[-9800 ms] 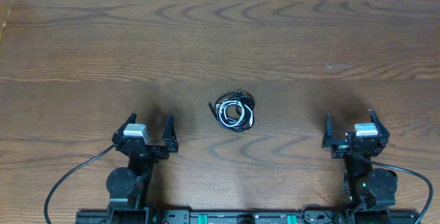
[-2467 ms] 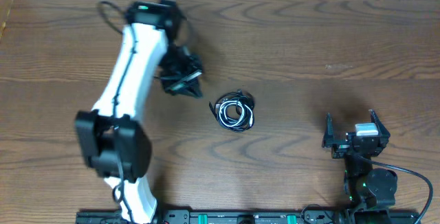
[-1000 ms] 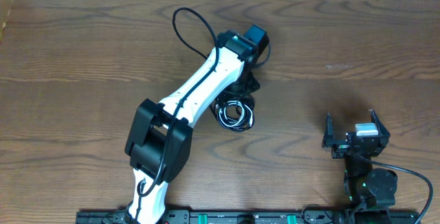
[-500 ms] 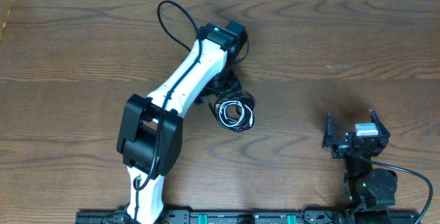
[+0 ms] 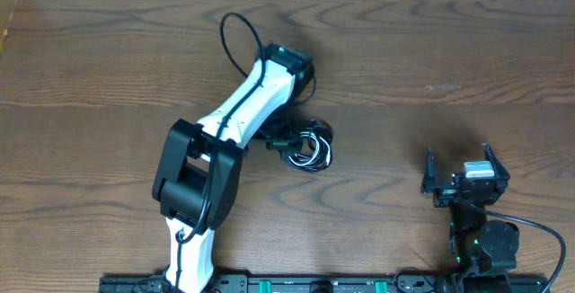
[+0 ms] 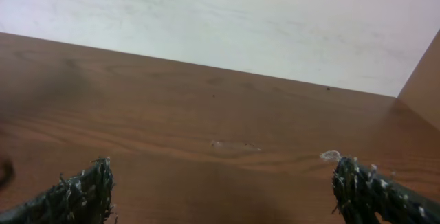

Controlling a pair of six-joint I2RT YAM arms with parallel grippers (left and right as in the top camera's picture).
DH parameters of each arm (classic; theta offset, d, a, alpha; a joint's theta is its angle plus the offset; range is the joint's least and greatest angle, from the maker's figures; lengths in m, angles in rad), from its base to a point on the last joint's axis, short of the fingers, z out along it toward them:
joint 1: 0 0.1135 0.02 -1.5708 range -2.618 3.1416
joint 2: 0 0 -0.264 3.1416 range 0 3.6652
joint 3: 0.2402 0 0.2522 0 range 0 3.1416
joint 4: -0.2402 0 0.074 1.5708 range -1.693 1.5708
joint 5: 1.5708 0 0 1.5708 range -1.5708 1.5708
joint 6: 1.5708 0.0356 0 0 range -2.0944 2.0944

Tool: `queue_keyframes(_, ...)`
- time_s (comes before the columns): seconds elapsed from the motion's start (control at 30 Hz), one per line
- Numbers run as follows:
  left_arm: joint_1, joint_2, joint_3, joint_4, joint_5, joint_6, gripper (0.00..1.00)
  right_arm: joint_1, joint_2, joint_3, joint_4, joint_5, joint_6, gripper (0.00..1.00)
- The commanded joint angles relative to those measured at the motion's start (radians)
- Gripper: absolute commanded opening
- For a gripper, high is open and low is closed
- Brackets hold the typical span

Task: Untangle cables
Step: 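Grasp the black and white cable coil with the left gripper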

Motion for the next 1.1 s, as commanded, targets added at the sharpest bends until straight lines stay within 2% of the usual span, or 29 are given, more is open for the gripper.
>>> queue_keyframes(0.0,-0.003,0.019,-0.079,0.068,0.070,0.034,0.84,0.010,-0.002,-0.001,-0.003,0.008,-0.014,0.99)
queue_keyframes(0.1,-0.004,0.019,-0.127,0.172,0.143,0.037,0.84,0.010,-0.002,-0.001,-0.003,0.008,-0.014,0.99)
queue_keyframes(0.23,-0.002,0.019,-0.143,0.277,0.142,0.057,0.84,0.010,-0.002,-0.001,-0.003,0.008,-0.014,0.99)
queue_keyframes(0.3,0.001,0.019,-0.143,0.330,0.098,0.066,0.73,0.010,-0.002,-0.001,-0.003,0.008,-0.014,0.99)
queue_keyframes(0.5,0.006,0.019,-0.143,0.457,-0.125,0.066,0.70,0.010,-0.002,-0.001,-0.003,0.008,-0.014,0.99)
queue_keyframes(0.6,0.007,0.019,-0.142,0.515,-0.149,0.066,0.70,0.010,-0.002,-0.001,-0.003,0.008,-0.014,0.99)
queue_keyframes(0.77,0.006,-0.002,-0.056,0.478,-0.148,0.058,0.69,0.010,-0.002,-0.001,-0.003,0.008,-0.014,0.99)
queue_keyframes(0.9,0.007,-0.055,0.003,0.392,-0.121,-0.024,0.69,0.010,-0.002,-0.001,-0.003,0.008,-0.014,0.99)
queue_keyframes(1.07,0.008,-0.101,0.012,0.318,0.050,-0.024,0.70,0.010,-0.002,-0.001,-0.003,0.008,-0.014,0.99)
